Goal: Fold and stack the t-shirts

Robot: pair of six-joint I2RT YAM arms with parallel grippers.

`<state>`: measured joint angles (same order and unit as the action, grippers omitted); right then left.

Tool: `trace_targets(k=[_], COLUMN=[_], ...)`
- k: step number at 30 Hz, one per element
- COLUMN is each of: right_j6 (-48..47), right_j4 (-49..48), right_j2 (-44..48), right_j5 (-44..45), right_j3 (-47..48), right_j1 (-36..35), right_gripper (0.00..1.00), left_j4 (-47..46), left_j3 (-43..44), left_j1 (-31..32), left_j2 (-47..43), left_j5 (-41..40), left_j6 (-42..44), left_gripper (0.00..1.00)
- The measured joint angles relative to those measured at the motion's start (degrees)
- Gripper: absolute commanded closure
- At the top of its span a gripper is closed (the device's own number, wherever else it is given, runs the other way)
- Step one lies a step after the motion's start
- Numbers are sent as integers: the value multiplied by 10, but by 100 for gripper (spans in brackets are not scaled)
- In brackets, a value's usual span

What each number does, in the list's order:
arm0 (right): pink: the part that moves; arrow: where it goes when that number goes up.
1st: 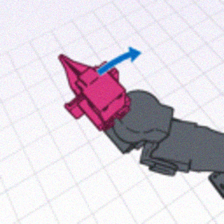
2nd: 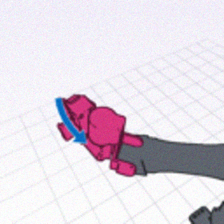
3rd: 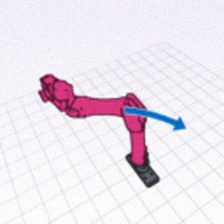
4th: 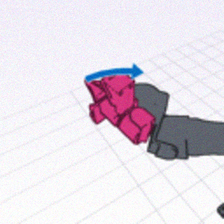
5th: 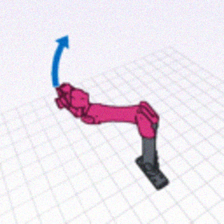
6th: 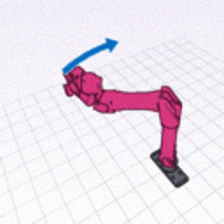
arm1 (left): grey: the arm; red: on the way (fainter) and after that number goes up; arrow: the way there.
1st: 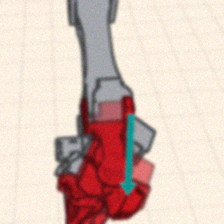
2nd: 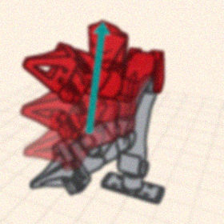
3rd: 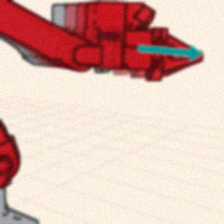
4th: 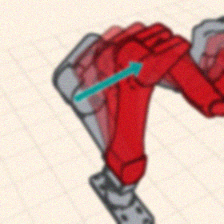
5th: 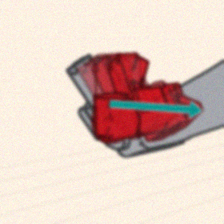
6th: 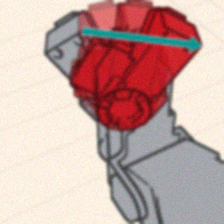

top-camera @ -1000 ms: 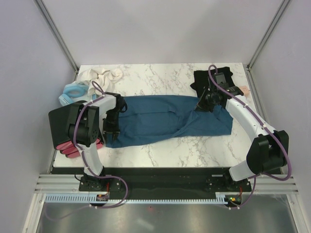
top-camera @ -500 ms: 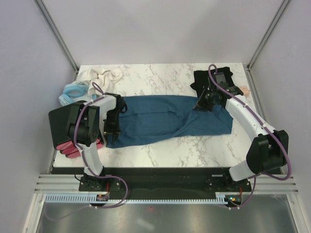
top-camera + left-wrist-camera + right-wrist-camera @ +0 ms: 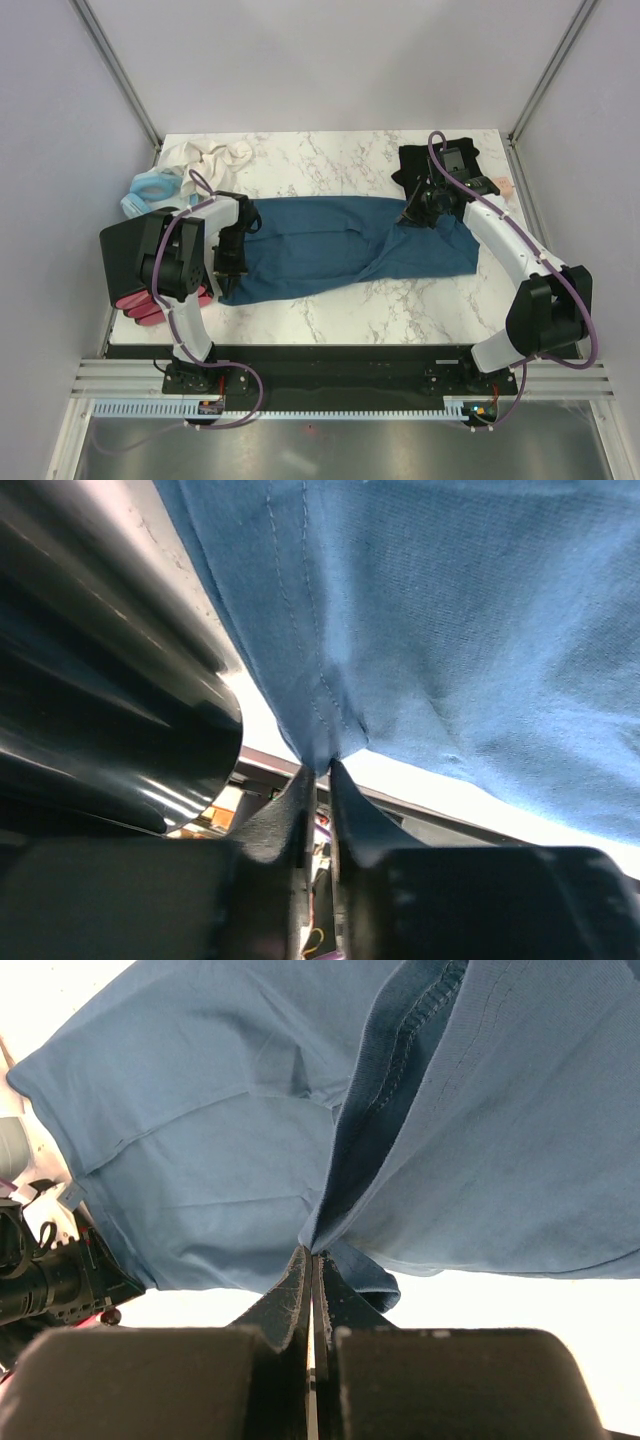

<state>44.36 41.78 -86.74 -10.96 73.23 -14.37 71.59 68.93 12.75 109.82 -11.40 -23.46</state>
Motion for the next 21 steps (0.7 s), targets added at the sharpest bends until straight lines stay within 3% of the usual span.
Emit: trace_targets(k=[2, 21], right_j6=[0, -2], right_j4=[-1, -7], right_j2=[-1, -4], right_j5=[0, -2], right_j3=[0, 4], right_j1=[0, 4], right_gripper=[100, 100], left_j4=[0, 1], left_j3=[0, 11], left_j1=[-3, -15], left_j2=[0, -34], left_j5=[0, 5], left_j6=[0, 2], left_gripper=[98, 98])
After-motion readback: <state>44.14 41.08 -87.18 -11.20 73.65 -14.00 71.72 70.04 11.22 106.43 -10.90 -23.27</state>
